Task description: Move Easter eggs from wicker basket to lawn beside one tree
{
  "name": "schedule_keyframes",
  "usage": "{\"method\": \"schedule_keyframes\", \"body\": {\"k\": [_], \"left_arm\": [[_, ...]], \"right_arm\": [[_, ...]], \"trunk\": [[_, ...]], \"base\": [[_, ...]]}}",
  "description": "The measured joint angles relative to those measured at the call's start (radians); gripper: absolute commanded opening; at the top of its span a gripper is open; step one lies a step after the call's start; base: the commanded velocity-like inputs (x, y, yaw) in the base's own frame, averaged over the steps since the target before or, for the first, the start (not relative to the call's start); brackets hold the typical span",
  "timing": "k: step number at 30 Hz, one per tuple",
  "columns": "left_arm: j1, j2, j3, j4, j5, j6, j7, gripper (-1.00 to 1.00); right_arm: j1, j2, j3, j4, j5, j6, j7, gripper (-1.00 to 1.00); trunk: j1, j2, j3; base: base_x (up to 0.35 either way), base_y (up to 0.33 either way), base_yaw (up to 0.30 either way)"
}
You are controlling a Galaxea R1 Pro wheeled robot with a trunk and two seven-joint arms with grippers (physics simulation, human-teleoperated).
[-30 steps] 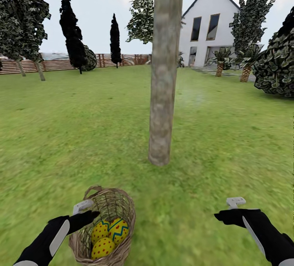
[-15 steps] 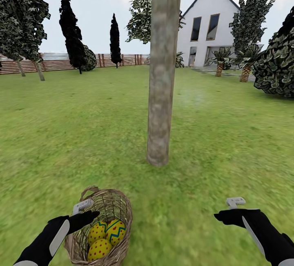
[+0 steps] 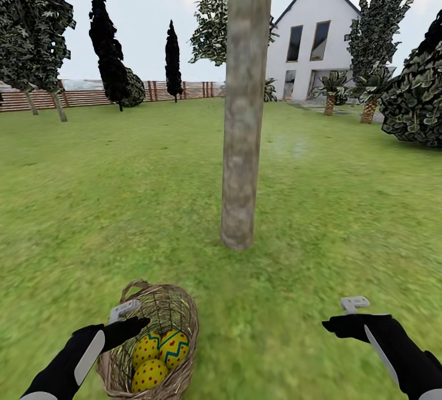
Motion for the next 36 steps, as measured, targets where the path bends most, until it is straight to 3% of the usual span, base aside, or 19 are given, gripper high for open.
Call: {"method": "schedule_keyframes", "body": {"k": [15, 36], "left_arm": [[0.0, 0.0, 0.0, 0.0, 0.0, 0.0, -0.001, 1.0], [0.001, 0.0, -0.001, -0.001, 0.0, 0.001, 0.0, 1.0]], "right_arm": [[0.0, 0.0, 0.0, 0.0, 0.0, 0.0, 0.0, 1.0], [0.0, 0.001, 0.001, 0.001, 0.001, 0.0, 0.0, 1.0]], "trunk": [[0.0, 0.0, 0.0], [0.08, -0.147, -0.066]], "base": [[0.0, 0.0, 0.0], [0.0, 0.0, 0.0]]}}
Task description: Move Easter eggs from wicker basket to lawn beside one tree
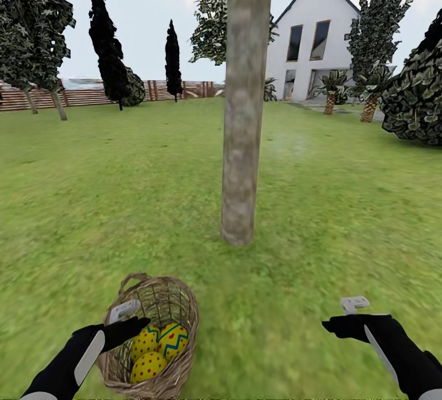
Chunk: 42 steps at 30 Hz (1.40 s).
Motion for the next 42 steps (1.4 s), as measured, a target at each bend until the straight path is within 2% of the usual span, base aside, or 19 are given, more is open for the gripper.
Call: {"method": "schedule_keyframes", "body": {"k": [23, 29, 38, 42], "left_arm": [[0.0, 0.0, 0.001, -0.001, 0.001, -0.005, 0.0, 1.0], [0.0, 0.0, 0.001, -0.001, 0.003, -0.007, 0.0, 1.0], [0.0, 0.0, 0.002, 0.001, 0.003, -0.012, 0.0, 1.0], [0.0, -0.011, 0.001, 0.002, 0.004, -0.011, 0.001, 1.0]], "right_arm": [[0.001, 0.0, 0.0, 0.0, 0.0, -0.001, 0.0, 1.0], [0.0, 0.0, 0.0, 0.0, 0.0, -0.001, 0.0, 1.0], [0.0, 0.0, 0.0, 0.0, 0.0, -0.002, 0.0, 1.0], [0.0, 0.001, 0.0, 0.0, 0.0, -0.001, 0.0, 1.0]], "trunk": [[0.088, -0.161, -0.072], [0.088, -0.161, -0.072], [0.088, -0.161, -0.072], [0.088, -0.161, -0.072]], "base": [[0.0, 0.0, 0.0], [0.025, 0.009, 0.0], [0.247, 0.071, 0.0], [0.051, 0.006, 0.0]]}}
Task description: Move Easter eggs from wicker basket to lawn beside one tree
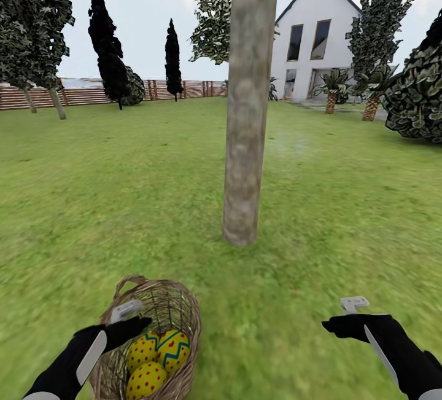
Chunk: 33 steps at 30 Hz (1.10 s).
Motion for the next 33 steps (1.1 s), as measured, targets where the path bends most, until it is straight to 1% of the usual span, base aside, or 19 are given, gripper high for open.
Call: {"method": "schedule_keyframes", "body": {"k": [3, 7, 10, 22, 30, 32, 33], "left_arm": [[0.0, -0.008, 0.0, 0.01, -0.001, 0.0, 0.0, 1.0], [0.0, -0.012, -0.001, 0.016, -0.002, 0.001, 0.0, 1.0], [0.001, -0.02, 0.0, 0.018, -0.004, 0.001, 0.001, 1.0], [0.0, -0.015, 0.002, 0.018, -0.002, 0.001, 0.001, 1.0], [0.0, 0.003, 0.006, 0.019, -0.003, 0.013, -0.002, 1.0], [0.0, 0.021, 0.005, 0.02, -0.004, 0.013, -0.002, 1.0], [0.0, 0.039, 0.005, 0.021, -0.003, 0.013, -0.004, 1.0]], "right_arm": [[0.0, -0.001, 0.0, 0.0, 0.0, 0.0, 0.0, 1.0], [0.0, -0.001, -0.001, 0.0, -0.001, 0.001, 0.0, 1.0], [0.0, -0.001, -0.001, -0.001, -0.001, 0.001, 0.0, 1.0], [0.0, 0.0, 0.0, 0.0, 0.0, 0.001, 0.0, 1.0], [0.001, 0.0, -0.001, 0.0, 0.0, 0.001, 0.0, 1.0], [0.0, -0.001, -0.001, 0.0, -0.001, 0.001, 0.0, 1.0], [0.001, -0.001, -0.001, 0.0, -0.001, 0.001, 0.0, 1.0]], "trunk": [[0.0, 0.0, 0.0], [0.0, 0.0, 0.0], [0.011, -0.021, -0.009], [0.057, -0.105, -0.047], [0.088, -0.161, -0.072], [0.096, -0.175, -0.078], [0.1, -0.182, -0.081]], "base": [[0.011, 0.001, 0.0], [0.002, 0.0, 0.0], [0.0, 0.0, 0.0], [0.0, 0.0, 0.0], [0.0, 0.0, 0.0], [0.0, 0.0, 0.0], [0.0, 0.0, 0.0]]}}
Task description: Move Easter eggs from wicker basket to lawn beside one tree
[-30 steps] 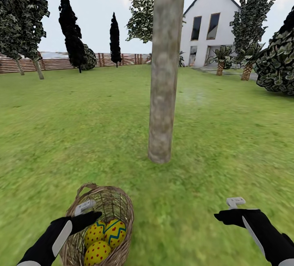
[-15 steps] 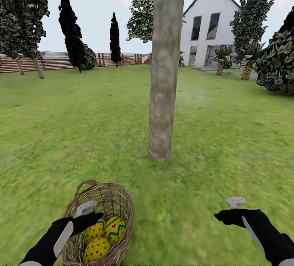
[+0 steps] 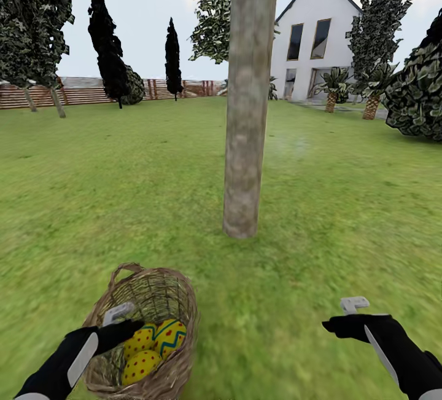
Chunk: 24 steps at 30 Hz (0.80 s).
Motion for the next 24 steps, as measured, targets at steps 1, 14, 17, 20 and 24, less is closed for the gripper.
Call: {"method": "schedule_keyframes", "body": {"k": [1, 14, 17, 20, 24], "left_arm": [[0.0, 0.011, 0.0, 0.0, 0.0, 0.001, -0.001, 1.0], [0.001, 0.004, -0.008, 0.0, -0.004, 0.002, 0.0, 1.0], [0.001, 0.002, -0.008, 0.0, -0.004, 0.002, 0.0, 1.0], [0.0, -0.003, -0.008, 0.001, -0.004, 0.002, 0.0, 1.0], [0.0, -0.006, -0.008, 0.001, -0.004, 0.002, 0.0, 1.0]], "right_arm": [[-0.001, 0.0, 0.0, 0.0, 0.0, 0.0, 0.0, 1.0], [-0.001, 0.0, -0.003, -0.003, -0.002, 0.001, 0.001, 1.0], [-0.001, 0.0, -0.003, -0.003, -0.002, 0.001, 0.001, 1.0], [-0.001, 0.0, -0.003, -0.003, -0.001, 0.001, 0.001, 1.0], [-0.001, 0.0, -0.003, -0.003, -0.002, 0.001, 0.001, 1.0]], "trunk": [[0.001, 0.0, -0.004], [0.006, -0.003, -0.054], [0.008, -0.004, -0.066], [0.009, -0.005, -0.077], [0.011, -0.006, -0.093]], "base": [[0.0, 0.0, 0.0], [0.0, 0.0, 0.0], [0.0, 0.0, 0.0], [0.0, 0.0, 0.0], [0.0, 0.0, 0.0]]}}
